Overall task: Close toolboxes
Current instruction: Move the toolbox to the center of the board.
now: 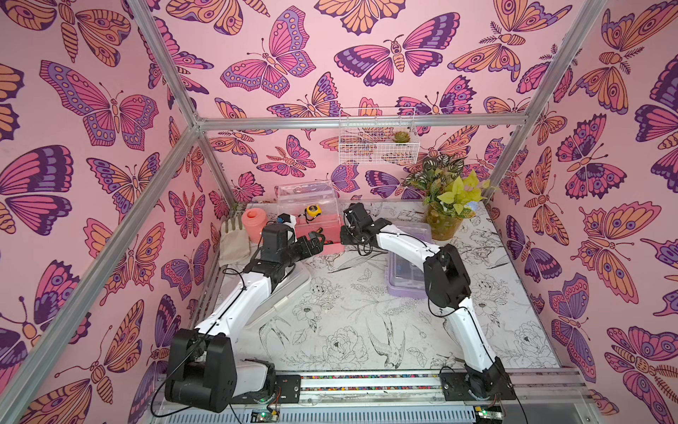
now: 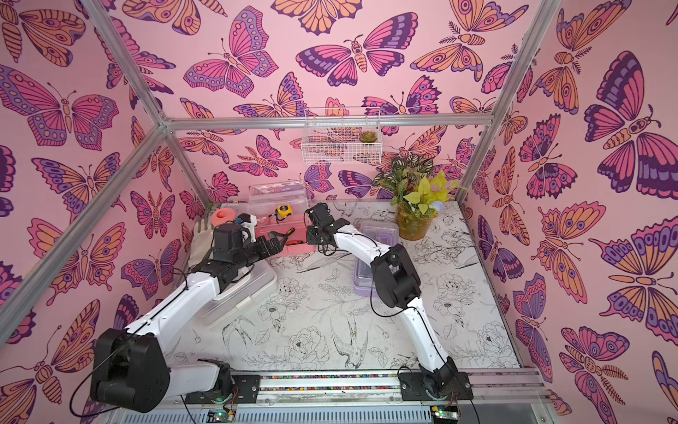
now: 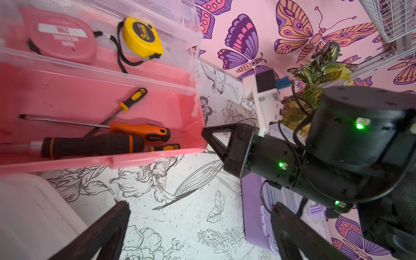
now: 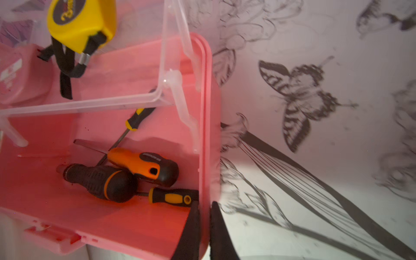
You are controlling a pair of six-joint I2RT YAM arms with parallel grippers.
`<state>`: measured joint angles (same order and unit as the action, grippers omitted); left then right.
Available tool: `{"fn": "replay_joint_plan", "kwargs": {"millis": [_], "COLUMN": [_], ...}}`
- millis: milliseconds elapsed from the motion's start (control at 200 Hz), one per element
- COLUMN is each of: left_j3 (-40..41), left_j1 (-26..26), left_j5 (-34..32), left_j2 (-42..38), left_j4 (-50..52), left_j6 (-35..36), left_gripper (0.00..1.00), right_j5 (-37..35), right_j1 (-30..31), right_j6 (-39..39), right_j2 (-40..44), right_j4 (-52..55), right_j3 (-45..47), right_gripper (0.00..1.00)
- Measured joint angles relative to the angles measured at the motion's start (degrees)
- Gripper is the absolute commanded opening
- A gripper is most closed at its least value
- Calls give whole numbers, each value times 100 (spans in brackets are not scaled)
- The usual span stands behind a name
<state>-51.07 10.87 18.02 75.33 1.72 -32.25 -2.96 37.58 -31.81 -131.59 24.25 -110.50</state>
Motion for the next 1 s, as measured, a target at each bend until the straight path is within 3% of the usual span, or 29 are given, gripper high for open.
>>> {"fn": "replay_joint_plan", "kwargs": {"millis": [325, 591, 996], "left_j3": [-87, -553, -1495], "left_j1": [0, -57, -682], "left_j5": [42, -22, -59], "left_j2": [149, 584, 1816], "left_j4": [-11, -26, -17], "left_j6": [-61, -107, -219], "left_gripper": [100, 96, 66], "right_j5": [-37, 13, 7], "right_j1": [-520, -769, -1132], "right_j6": [680, 1228, 1650], "right_j2": [1620, 2448, 2966], "right_j4": [201, 278, 361], "right_j3": [2203, 3252, 3847], "right_gripper": [4, 2, 4]}}
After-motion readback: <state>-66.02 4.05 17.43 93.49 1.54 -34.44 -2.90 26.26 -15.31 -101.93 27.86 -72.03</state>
